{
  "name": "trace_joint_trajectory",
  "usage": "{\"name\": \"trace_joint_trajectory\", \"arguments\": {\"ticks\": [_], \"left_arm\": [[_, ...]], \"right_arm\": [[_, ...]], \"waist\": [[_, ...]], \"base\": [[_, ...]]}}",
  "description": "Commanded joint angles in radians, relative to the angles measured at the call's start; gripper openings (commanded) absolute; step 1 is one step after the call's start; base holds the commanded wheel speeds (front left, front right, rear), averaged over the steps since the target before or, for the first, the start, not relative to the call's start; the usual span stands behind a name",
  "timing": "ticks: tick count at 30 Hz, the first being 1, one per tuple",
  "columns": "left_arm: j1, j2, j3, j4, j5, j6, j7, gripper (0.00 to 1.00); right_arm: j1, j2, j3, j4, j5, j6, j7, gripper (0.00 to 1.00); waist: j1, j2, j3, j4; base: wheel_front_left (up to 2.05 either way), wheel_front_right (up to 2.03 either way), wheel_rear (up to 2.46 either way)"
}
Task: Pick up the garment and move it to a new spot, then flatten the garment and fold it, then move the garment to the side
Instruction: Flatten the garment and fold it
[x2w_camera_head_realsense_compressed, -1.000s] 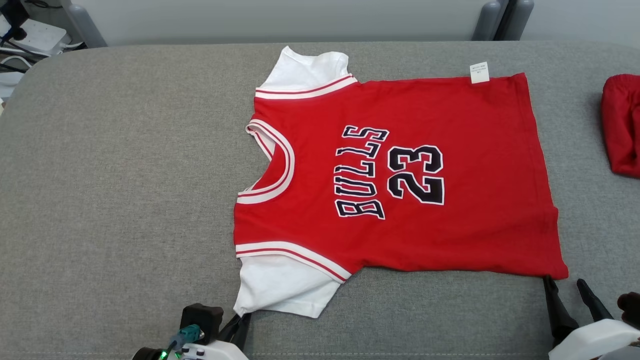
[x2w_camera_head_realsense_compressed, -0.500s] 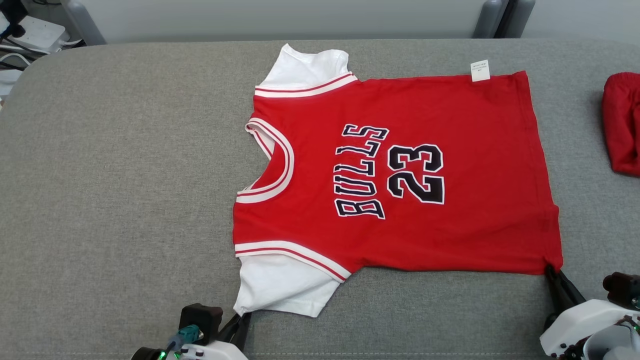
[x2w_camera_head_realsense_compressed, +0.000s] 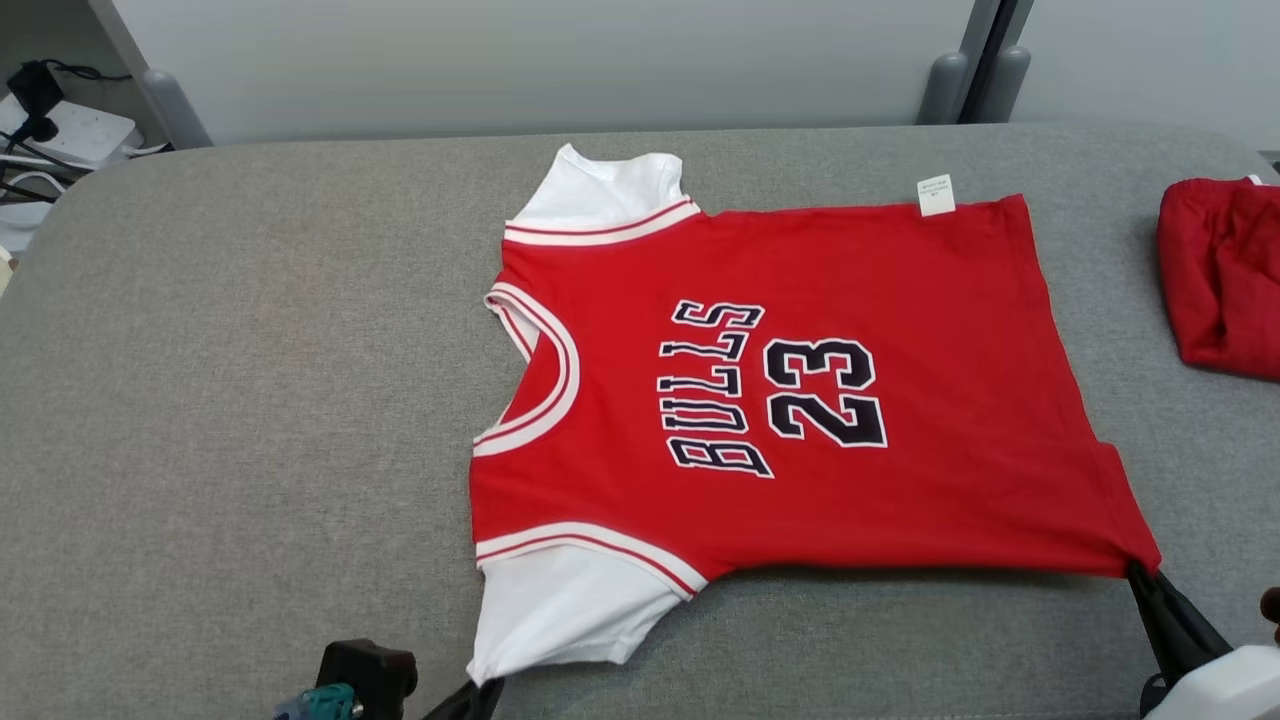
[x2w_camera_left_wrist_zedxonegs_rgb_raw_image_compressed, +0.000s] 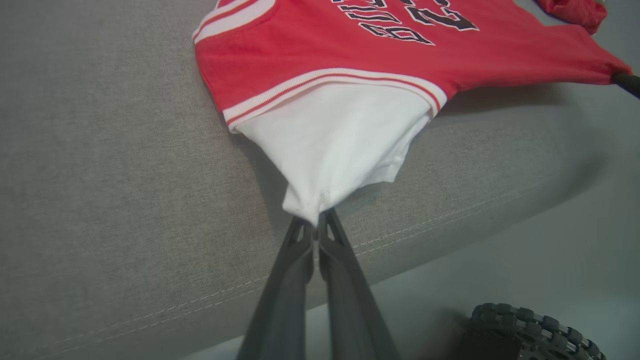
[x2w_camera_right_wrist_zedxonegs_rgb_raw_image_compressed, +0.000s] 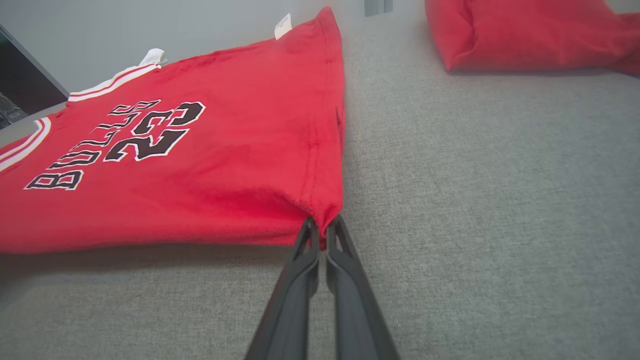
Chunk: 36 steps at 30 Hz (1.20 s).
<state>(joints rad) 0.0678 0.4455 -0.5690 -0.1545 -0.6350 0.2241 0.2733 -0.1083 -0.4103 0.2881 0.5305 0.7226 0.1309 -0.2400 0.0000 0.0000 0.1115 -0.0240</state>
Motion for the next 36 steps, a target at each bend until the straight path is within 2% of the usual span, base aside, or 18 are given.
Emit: {"name": "trace_joint_trajectory", "arguments": {"ticks": [1,8,12,16,23,31,36], "left_arm": [[-0.009,0.032,0.038,-0.052,-0.011,0.000,0.012,0.00],[0.096,0.118,0.049,-0.263,-0.068,0.035,0.126,0.00],[0.123,0.117,0.064,-0.320,-0.147,0.006,0.135,0.00],[0.096,0.063,0.075,-0.279,-0.231,-0.054,0.104,0.00],[-0.006,-0.047,0.132,-0.177,-0.352,-0.159,0.010,0.00],[-0.141,-0.105,0.187,-0.082,-0.416,-0.220,-0.033,0.00],[-0.275,-0.171,0.204,0.043,-0.439,-0.258,-0.067,0.00]], "right_arm": [[0.013,-0.048,0.018,-0.031,0.014,0.000,0.010,0.00],[0.133,-0.130,0.009,-0.114,0.079,0.000,0.109,0.00],[0.190,-0.135,-0.010,-0.188,0.174,0.000,0.180,0.00],[0.192,-0.129,-0.018,-0.201,0.186,0.000,0.238,0.00],[0.108,-0.093,-0.048,-0.191,0.188,0.000,0.300,0.00],[-0.011,-0.092,-0.097,-0.199,0.180,0.000,0.348,0.00],[-0.133,-0.082,-0.087,-0.151,0.175,0.000,0.382,0.00]], "waist": [[0.0000,0.0000,-0.010,-0.004],[0.0000,0.0000,-0.033,0.005],[0.0000,0.0000,-0.037,0.004],[0.0000,0.0000,-0.038,-0.001],[0.0000,0.0000,-0.018,-0.009],[0.0000,0.0000,0.033,-0.008],[0.0000,0.0000,0.081,-0.004]], "base": [[0.00,0.00,0.00],[0.00,0.00,0.00],[0.00,0.00,0.00],[0.00,0.00,0.00],[0.00,0.00,0.00],[0.00,0.00,0.00],[0.00,0.00,0.00]]}}
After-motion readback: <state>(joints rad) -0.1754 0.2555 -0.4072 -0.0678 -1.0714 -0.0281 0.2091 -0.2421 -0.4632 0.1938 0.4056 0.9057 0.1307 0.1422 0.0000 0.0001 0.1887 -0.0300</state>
